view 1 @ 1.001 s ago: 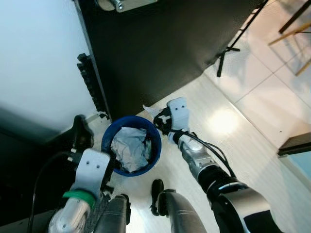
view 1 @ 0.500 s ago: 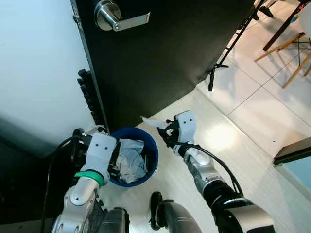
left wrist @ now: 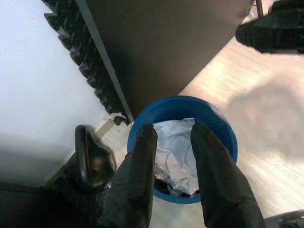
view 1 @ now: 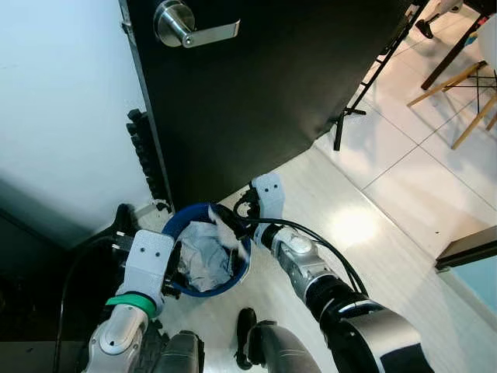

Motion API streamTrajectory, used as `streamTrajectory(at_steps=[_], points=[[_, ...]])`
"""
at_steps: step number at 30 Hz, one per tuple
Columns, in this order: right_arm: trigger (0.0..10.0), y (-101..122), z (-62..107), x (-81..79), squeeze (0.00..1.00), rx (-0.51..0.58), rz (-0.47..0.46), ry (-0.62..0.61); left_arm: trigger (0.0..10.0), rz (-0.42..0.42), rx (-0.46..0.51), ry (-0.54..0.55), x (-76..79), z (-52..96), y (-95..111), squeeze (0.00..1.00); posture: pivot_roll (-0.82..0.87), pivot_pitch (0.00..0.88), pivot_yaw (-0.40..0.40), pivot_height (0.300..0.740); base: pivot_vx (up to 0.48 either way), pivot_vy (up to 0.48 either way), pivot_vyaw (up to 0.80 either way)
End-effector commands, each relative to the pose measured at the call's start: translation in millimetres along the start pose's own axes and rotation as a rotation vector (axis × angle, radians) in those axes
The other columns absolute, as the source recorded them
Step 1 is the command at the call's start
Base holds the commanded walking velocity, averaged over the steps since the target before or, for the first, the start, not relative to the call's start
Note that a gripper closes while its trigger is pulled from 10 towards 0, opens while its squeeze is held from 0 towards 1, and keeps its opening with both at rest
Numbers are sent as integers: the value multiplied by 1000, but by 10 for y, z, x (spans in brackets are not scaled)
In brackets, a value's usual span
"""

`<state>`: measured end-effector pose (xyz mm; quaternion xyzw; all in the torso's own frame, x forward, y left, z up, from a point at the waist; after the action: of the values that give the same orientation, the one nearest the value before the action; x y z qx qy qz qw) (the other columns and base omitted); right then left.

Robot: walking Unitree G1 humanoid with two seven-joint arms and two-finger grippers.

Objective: Clean up the room

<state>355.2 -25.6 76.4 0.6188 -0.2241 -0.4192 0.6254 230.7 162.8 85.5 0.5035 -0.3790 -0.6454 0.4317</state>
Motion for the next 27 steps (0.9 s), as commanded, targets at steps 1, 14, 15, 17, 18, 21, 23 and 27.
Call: streamTrajectory(at_steps=[1, 14, 15, 17, 18, 21, 23, 27], points=[[10000, -27, -98, -257, 0, 0, -46, 37, 10000, -3, -20, -4, 35, 48, -40, 0, 253, 199, -90, 740, 0, 0, 0], [10000, 9, 92, 100, 0, 78, -119, 10, 10000, -9, 12, -23, 87, -138, 31, 0, 189, 149, -84, 740, 0, 0, 0], [10000, -3, 149, 169, 0, 90, -95, -4, 10000, -13, 13, -24, 101, -162, 31, 0, 174, 139, -82, 740, 0, 0, 0], [10000, -11, 187, 211, 0, 97, -78, -13, 10000, -16, 13, -24, 111, -176, 29, 0, 174, 139, -82, 740, 0, 0, 0], [10000, -29, 232, 248, 0, 102, -49, -20, 10000, -19, 10, -26, 123, -195, 14, 0, 152, 125, -75, 740, 0, 0, 0], [10000, -78, 326, 311, 0, 119, -30, -40, 10000, -12, -3, -29, 150, -232, -22, 0, 128, 108, -66, 740, 0, 0, 0], [10000, -96, 358, 329, 0, 124, -26, -47, 10000, -4, -8, -29, 158, -246, -34, 0, 128, 108, -66, 740, 0, 0, 0], [10000, -201, 531, 416, 0, 143, -26, -91, 10000, 40, -13, -8, 162, -386, -4, 0, 73, 88, -47, 740, 0, 0, 0]])
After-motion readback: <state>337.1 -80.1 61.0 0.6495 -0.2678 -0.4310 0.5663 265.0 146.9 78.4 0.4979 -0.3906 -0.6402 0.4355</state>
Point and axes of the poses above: a point about 5 cm out from each wrist's last joint towards the gripper, its own z axis pointing back from the gripper into the wrist, its own y axis along the axis of the wrist's last joint, x = y × z, the point moved 2 cm from there along -z, pointing out of the wrist towards the gripper, and after that the axes turned 6 degrees about -z, right-handed, at the moved point
